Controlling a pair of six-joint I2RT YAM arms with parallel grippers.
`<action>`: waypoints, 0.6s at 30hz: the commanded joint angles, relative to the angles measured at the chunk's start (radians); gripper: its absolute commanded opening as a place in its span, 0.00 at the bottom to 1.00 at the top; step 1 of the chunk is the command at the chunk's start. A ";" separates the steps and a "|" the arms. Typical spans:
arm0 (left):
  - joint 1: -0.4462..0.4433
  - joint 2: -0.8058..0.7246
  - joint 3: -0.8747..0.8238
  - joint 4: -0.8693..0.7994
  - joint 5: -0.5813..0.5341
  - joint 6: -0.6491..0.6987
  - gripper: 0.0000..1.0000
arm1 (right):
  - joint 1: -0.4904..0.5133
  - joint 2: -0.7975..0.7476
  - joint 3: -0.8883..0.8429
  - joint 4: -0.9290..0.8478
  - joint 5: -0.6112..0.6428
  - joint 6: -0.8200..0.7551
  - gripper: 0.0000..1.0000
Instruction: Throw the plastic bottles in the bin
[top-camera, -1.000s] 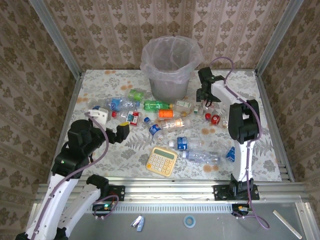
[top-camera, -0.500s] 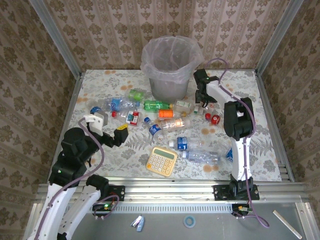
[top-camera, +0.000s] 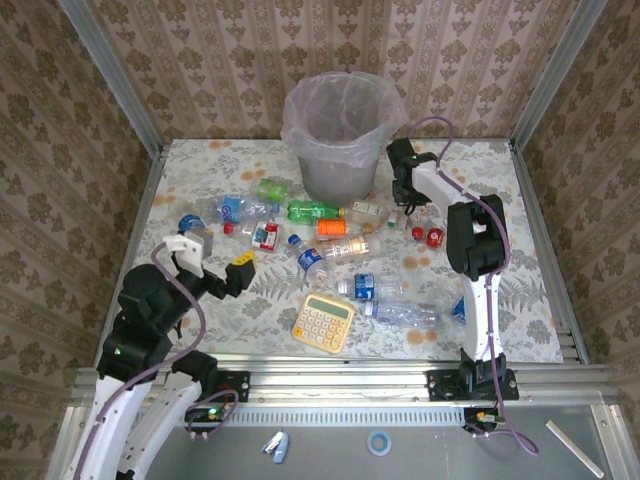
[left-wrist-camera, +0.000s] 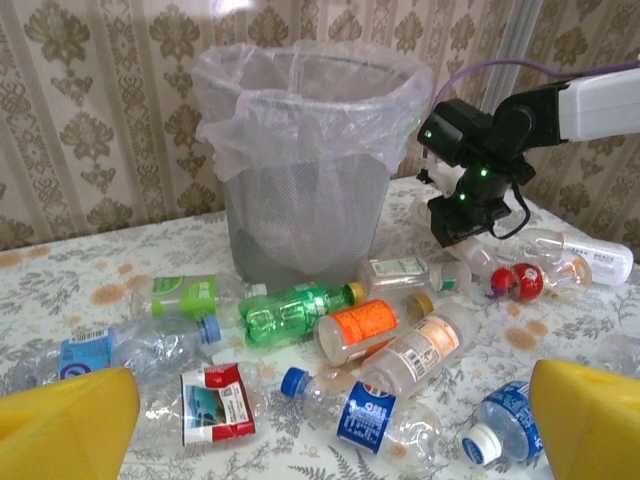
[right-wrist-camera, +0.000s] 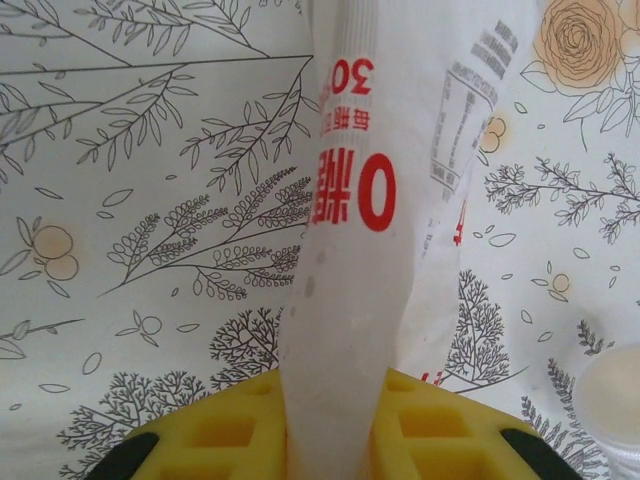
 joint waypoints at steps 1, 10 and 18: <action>0.004 -0.027 -0.014 0.051 0.014 0.010 1.00 | 0.004 -0.074 -0.021 0.007 0.025 0.007 0.18; 0.013 -0.030 -0.019 0.049 -0.006 0.017 1.00 | 0.005 -0.201 -0.070 0.058 0.009 0.005 0.07; 0.021 -0.029 -0.023 0.047 -0.005 0.014 1.00 | 0.005 -0.335 -0.149 0.106 -0.039 0.010 0.04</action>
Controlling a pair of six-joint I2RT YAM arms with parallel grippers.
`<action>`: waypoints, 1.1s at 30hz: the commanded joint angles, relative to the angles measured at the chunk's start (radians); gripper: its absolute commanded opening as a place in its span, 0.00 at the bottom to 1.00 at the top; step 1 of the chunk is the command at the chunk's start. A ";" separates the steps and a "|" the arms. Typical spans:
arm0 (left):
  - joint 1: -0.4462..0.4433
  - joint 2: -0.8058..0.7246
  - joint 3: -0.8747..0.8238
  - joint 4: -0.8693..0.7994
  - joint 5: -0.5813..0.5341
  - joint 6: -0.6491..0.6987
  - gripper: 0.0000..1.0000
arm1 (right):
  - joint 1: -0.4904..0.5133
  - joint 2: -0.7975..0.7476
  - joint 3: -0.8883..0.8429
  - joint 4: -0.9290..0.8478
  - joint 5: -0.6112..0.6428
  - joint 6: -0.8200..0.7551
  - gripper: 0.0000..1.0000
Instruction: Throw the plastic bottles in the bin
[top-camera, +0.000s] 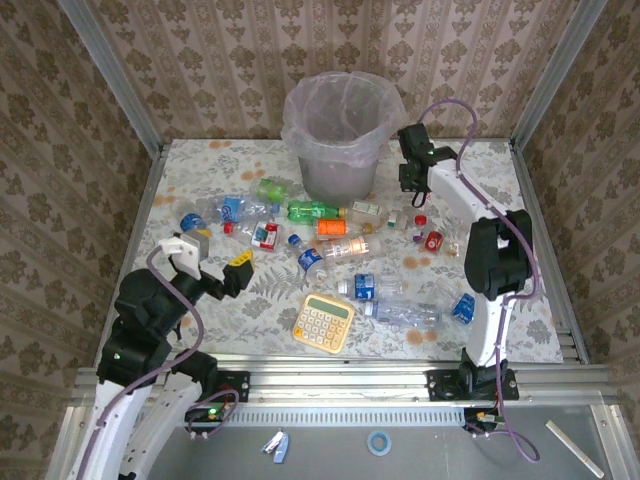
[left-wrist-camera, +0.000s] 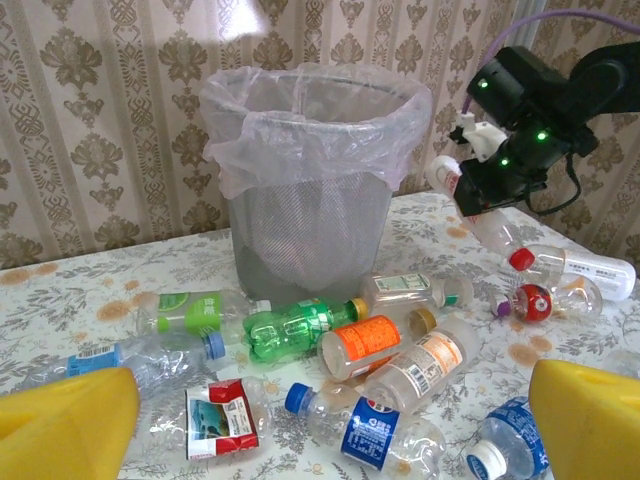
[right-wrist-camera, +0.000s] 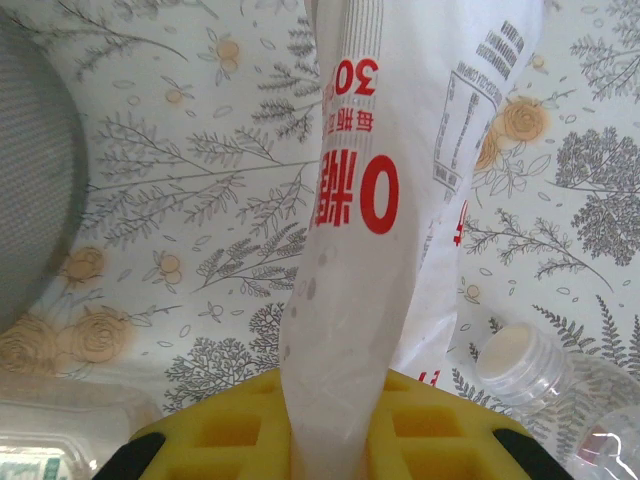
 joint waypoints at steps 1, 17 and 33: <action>0.007 -0.011 -0.010 0.026 -0.003 0.014 1.00 | 0.004 -0.081 -0.030 0.026 -0.020 0.011 0.04; 0.026 -0.017 -0.016 0.049 0.018 -0.002 1.00 | 0.060 -0.654 -0.350 0.477 -0.277 0.017 0.04; 0.041 -0.022 -0.022 0.064 0.021 -0.012 1.00 | 0.174 -1.106 -0.660 1.080 -0.295 0.029 0.00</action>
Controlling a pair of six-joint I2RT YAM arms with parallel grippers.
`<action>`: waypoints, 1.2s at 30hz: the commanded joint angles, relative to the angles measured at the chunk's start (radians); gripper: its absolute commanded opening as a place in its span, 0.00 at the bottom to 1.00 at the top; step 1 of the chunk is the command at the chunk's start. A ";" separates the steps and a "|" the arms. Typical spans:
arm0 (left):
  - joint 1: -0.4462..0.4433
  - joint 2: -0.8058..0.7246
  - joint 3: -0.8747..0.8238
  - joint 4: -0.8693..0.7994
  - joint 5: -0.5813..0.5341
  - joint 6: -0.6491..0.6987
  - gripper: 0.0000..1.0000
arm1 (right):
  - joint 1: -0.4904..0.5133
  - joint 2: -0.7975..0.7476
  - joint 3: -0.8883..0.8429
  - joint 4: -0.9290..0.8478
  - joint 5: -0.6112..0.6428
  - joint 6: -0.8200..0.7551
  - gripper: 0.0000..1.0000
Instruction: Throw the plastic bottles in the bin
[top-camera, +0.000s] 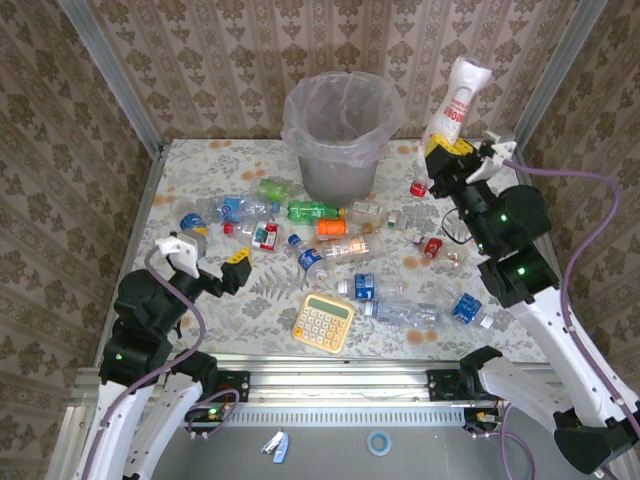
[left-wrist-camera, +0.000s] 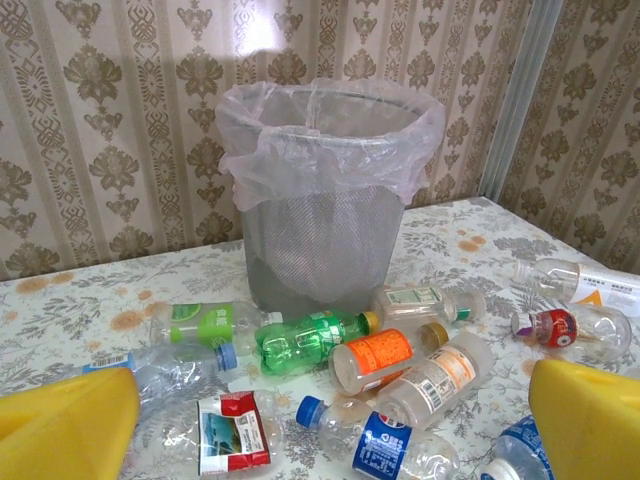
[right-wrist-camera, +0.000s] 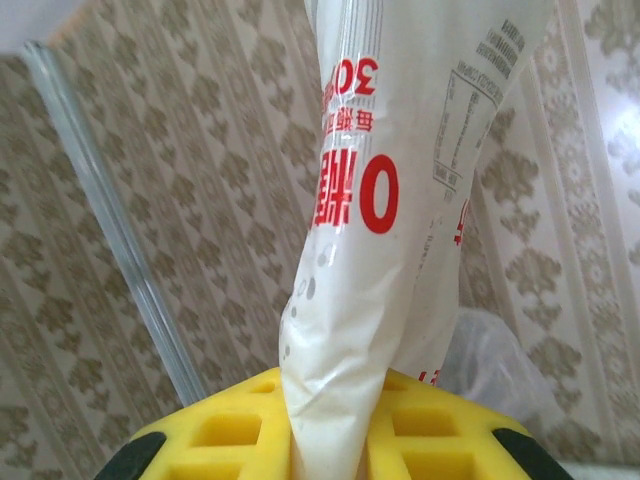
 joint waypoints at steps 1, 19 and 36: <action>0.010 -0.015 -0.008 0.029 0.014 -0.012 1.00 | 0.010 -0.055 -0.030 0.191 -0.023 0.014 0.00; 0.022 -0.046 -0.029 0.069 0.036 -0.021 1.00 | 0.013 -0.180 -0.054 0.293 -0.055 0.075 0.00; 0.032 -0.200 -0.122 0.188 0.034 -0.002 1.00 | 0.014 -0.078 -0.001 0.271 -0.054 0.078 0.01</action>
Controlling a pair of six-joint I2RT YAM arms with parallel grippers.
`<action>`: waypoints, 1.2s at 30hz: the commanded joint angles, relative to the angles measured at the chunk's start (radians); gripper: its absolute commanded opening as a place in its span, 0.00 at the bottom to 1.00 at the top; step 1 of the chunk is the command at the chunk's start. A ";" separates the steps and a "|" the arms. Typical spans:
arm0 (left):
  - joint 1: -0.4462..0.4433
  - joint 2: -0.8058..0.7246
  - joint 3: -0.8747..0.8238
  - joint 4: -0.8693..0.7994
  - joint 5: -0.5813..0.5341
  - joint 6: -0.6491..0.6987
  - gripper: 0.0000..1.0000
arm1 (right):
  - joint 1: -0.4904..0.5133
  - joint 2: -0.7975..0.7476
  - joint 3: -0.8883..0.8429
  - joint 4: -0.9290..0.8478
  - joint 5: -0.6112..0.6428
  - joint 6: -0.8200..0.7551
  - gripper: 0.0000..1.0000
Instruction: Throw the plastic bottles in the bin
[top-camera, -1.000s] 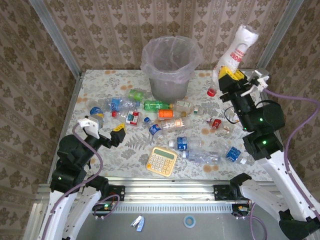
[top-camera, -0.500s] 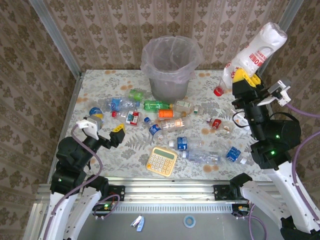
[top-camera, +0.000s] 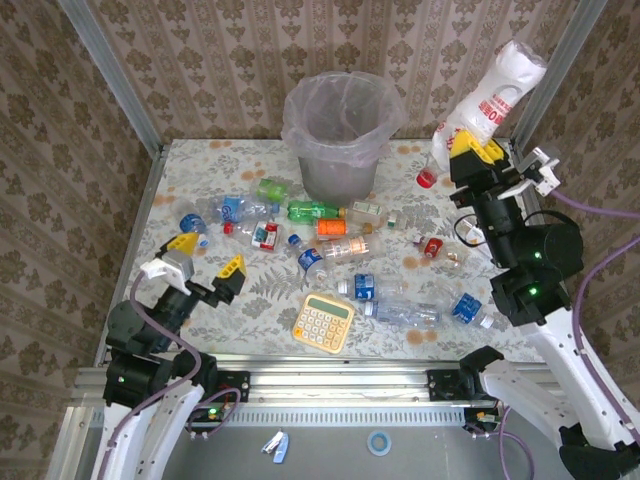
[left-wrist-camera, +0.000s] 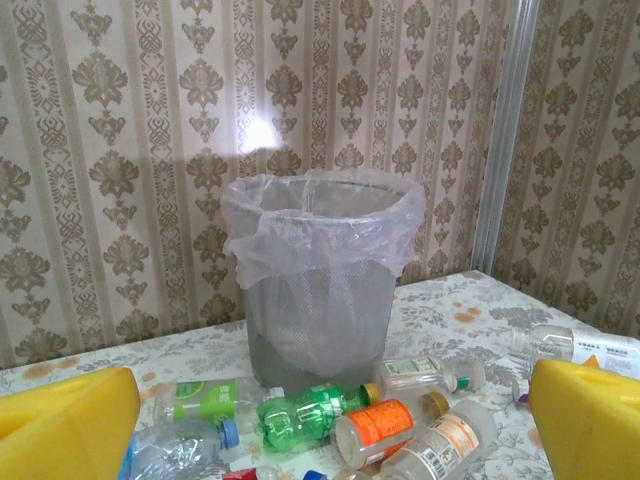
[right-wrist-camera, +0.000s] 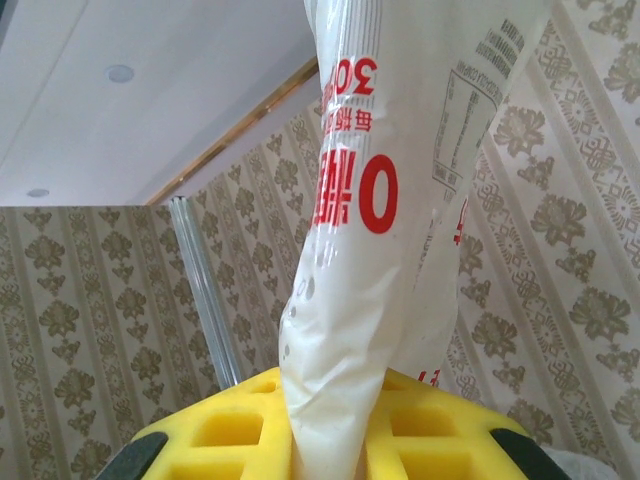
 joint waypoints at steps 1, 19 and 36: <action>0.012 -0.010 -0.006 0.042 0.010 0.005 1.00 | 0.007 0.027 0.057 0.015 0.003 0.012 0.01; 0.021 0.001 -0.003 0.027 -0.022 -0.004 1.00 | 0.007 0.445 0.290 0.053 0.049 -0.014 0.01; 0.026 0.072 0.013 -0.009 -0.018 -0.019 1.00 | -0.076 1.329 1.324 -0.698 -0.112 0.044 0.64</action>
